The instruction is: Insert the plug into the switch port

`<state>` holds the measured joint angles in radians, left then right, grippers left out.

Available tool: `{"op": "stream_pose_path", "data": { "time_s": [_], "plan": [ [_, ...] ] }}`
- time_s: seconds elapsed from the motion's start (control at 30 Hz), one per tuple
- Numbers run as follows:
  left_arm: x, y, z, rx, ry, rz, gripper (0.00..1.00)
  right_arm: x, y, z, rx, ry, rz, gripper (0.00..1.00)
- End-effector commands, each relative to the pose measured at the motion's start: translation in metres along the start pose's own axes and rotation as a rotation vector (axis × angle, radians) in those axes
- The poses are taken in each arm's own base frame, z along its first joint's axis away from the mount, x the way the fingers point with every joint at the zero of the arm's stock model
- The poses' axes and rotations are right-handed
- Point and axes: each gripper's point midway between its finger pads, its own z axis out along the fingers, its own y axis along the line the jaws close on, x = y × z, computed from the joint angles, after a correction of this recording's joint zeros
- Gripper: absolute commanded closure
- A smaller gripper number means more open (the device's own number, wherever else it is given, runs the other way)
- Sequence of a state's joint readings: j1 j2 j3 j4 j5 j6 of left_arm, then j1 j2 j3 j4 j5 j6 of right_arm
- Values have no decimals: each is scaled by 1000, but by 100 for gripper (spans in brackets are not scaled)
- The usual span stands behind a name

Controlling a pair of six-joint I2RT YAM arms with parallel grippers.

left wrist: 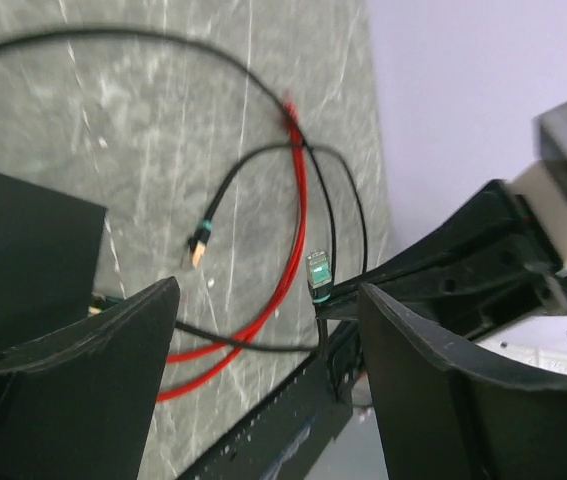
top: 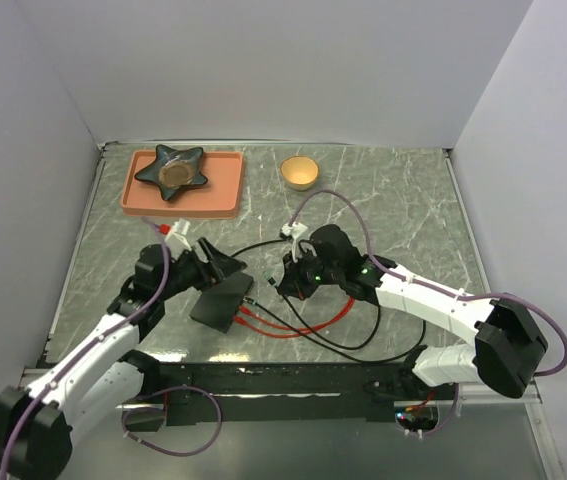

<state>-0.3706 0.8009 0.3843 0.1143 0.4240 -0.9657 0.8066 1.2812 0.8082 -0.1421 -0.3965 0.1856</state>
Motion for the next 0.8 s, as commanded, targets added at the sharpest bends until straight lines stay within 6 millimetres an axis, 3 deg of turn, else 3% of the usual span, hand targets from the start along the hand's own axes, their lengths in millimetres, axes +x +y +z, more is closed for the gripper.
{"op": "stream_pose_path", "data": {
  "time_s": [0.0,0.23,0.43,0.53,0.57,0.67,0.73,0.77],
  "plan": [
    [-3,-37,14,41,14,32,21,-29,6,-4,81,-60,-58,100],
    [20,-38,40,-10,87,28,22,-27,11,2,157,-31,-87,100],
    [34,-42,52,-11,121,33,33,-26,10,7,186,-20,-89,100],
    [35,-45,56,-7,113,39,42,-25,13,7,184,-22,-94,100],
    [35,-45,57,-8,112,40,52,-25,13,7,186,-21,-92,100],
    [34,-48,60,1,99,43,67,-25,14,5,184,-25,-94,100],
    [35,-47,63,-1,96,45,71,-25,17,5,175,-28,-101,100],
    [35,-47,64,-3,96,47,80,-25,17,4,175,-31,-102,100]
  ]
}}
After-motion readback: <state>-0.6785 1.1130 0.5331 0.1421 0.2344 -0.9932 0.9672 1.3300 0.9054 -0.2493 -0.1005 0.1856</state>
